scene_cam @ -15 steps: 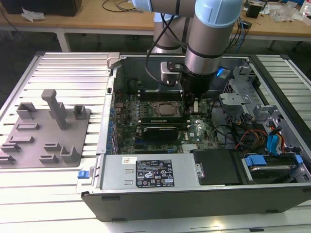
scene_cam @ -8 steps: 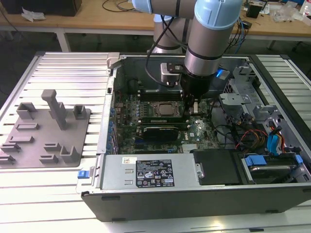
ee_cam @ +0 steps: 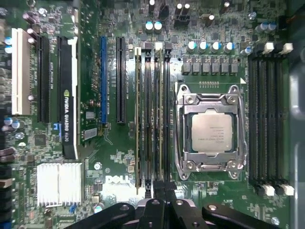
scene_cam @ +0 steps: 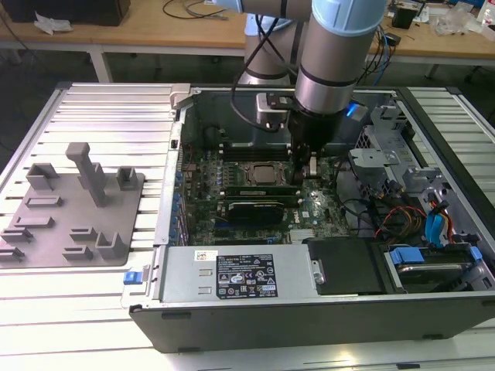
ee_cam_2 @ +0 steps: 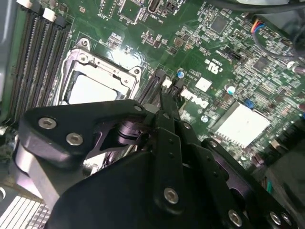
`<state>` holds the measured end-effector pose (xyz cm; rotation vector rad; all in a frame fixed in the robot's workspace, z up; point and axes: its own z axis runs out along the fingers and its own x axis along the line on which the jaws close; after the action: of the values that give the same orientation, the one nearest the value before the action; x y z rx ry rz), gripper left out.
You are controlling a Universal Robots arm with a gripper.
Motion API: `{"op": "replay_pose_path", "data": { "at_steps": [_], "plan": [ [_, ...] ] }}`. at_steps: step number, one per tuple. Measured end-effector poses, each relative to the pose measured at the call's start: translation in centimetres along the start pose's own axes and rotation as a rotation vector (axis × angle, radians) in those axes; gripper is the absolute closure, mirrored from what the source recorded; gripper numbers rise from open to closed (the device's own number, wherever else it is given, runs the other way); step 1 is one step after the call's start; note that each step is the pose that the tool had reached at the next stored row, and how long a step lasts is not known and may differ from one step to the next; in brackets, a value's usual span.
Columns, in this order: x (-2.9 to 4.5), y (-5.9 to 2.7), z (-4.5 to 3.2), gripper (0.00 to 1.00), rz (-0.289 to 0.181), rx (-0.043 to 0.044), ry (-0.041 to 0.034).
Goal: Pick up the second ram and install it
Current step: 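Press down the second ram until it locks into place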
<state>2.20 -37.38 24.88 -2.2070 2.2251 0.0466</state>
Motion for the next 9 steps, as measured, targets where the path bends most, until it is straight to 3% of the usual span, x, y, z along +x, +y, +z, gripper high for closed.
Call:
{"op": "replay_pose_path", "data": {
  "at_steps": [2, 5, 9],
  "plan": [
    [-0.03, 0.01, -0.95, 0.92, 0.000, 0.0000, 0.0003],
    [-0.03, 0.09, -1.06, 0.92, 0.000, 0.0001, 0.0003],
    [0.00, 2.71, -0.97, 0.92, 0.000, 0.0019, 0.0005]
  ]
}}
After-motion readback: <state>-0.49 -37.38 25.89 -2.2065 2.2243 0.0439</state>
